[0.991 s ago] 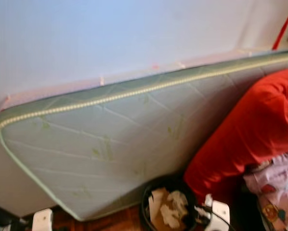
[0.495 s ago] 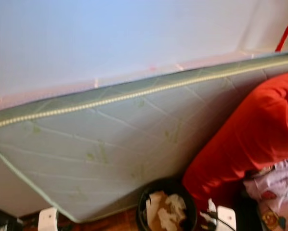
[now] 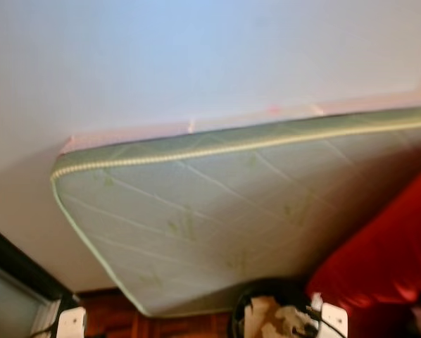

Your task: Clean up the room

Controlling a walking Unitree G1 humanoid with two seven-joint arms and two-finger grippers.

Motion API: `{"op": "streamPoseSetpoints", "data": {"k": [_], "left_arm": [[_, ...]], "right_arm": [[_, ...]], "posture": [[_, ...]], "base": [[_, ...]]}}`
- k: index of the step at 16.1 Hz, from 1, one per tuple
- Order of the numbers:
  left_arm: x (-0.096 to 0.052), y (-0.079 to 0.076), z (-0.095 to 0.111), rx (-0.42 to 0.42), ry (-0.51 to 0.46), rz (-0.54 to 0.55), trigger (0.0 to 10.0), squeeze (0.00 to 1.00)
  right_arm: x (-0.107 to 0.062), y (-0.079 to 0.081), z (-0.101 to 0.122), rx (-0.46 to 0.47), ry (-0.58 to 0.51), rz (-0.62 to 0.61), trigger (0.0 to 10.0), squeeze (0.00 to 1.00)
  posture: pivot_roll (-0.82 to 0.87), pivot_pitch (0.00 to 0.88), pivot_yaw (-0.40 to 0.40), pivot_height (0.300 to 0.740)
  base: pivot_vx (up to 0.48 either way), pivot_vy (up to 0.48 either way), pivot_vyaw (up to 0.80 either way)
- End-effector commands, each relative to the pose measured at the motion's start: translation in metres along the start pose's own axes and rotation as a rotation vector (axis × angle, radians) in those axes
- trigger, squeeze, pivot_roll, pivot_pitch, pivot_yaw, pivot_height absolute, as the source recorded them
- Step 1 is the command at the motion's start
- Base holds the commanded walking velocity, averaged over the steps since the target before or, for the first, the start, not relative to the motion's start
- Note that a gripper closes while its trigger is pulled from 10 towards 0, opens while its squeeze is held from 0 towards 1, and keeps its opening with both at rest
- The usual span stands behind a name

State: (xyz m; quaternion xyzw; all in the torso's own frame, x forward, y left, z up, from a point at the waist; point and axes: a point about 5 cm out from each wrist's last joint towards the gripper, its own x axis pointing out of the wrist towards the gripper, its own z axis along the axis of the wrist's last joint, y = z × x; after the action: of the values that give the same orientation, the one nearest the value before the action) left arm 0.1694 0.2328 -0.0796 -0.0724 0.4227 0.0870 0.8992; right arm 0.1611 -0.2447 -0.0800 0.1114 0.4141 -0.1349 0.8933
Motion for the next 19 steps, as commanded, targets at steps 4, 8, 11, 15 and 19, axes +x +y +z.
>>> {"op": "streamPoseSetpoints", "data": {"k": [4,8,11,15,19], "left_arm": [[0.001,0.004,0.007,0.016,-0.013,0.012,10.0,0.0],[0.001,0.013,0.016,-0.016,-0.037,0.034,10.0,0.0],[0.0,0.018,0.018,-0.052,-0.042,0.048,10.0,0.0],[0.0,0.015,0.014,-0.054,-0.032,0.043,10.0,0.0],[-0.001,0.015,0.011,-0.066,-0.031,0.049,10.0,0.0]], "right_arm": [[0.003,0.006,0.008,0.029,-0.027,0.009,10.0,0.0],[0.005,0.018,0.008,0.035,-0.027,-0.018,10.0,0.0],[0.006,0.024,0.007,0.046,-0.033,-0.022,10.0,0.0],[0.005,0.019,0.005,0.082,-0.029,-0.042,10.0,0.0],[0.004,0.016,0.003,0.058,-0.027,-0.036,10.0,0.0]], "posture": [[0.09,0.0,0.017,0.74],[0.08,0.0,0.003,0.74],[0.08,0.0,0.013,0.74],[0.09,0.0,0.002,0.74],[0.1,0.0,-0.003,0.74]], "base": [[0.0,0.0,0.0],[0.0,0.0,0.0],[0.0,0.0,0.0],[0.0,0.0,-0.19],[0.062,0.0,-0.5]]}}
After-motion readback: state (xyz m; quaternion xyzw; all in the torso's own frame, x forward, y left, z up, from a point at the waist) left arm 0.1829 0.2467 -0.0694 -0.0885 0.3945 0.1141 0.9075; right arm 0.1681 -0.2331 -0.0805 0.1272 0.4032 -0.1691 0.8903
